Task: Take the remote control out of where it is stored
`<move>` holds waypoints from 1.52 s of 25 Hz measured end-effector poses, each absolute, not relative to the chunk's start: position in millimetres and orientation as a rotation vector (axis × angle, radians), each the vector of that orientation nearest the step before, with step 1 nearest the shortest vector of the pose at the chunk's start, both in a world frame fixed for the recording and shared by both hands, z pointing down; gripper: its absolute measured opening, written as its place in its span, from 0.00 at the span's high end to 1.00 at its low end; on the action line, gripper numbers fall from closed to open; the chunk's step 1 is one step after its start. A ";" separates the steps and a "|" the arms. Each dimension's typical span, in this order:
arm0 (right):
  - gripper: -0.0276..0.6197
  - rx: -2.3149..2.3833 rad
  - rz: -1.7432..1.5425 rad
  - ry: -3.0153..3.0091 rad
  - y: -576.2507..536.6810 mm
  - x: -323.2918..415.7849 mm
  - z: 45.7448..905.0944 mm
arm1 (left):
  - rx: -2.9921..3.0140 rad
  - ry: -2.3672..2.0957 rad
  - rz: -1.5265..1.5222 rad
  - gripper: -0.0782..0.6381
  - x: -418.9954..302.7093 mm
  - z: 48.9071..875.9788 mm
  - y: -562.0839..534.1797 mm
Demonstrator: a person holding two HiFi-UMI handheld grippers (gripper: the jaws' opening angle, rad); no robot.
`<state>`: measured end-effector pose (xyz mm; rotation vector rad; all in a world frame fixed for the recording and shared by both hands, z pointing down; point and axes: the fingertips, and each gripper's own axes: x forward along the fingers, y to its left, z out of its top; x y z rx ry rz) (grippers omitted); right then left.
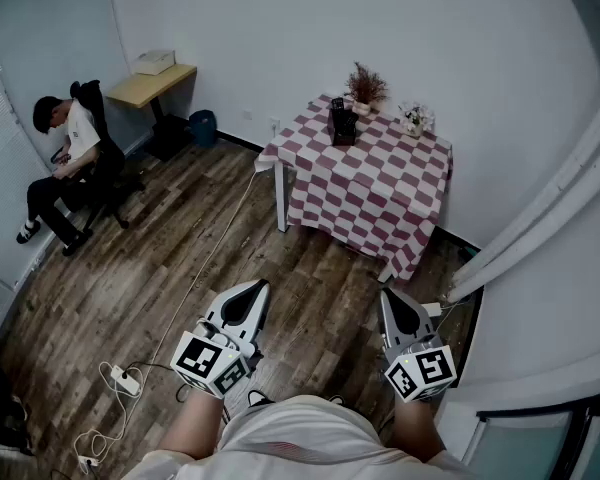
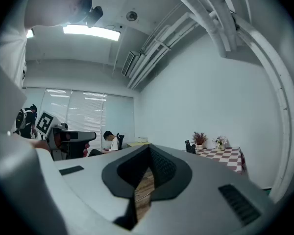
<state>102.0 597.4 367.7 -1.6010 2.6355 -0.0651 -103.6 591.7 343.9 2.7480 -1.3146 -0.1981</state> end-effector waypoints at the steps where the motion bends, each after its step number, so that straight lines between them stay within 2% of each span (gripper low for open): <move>1: 0.94 -1.600 -0.063 2.636 596.6 100.8 367.9 | 2.748 -1.316 -0.203 0.88 -105.2 343.5 591.2; 17: 0.93 -1.511 -0.035 2.586 591.9 72.4 360.2 | 2.743 -1.339 -0.199 0.88 -133.2 347.7 588.0; 27: 0.93 -1.393 -0.162 2.602 580.8 -16.1 390.9 | 2.684 -1.404 -0.155 0.88 -223.5 376.1 594.4; 38: 0.93 -1.361 -0.225 2.654 537.2 -60.8 391.9 | 2.629 -1.469 -0.199 0.88 -275.7 384.4 569.2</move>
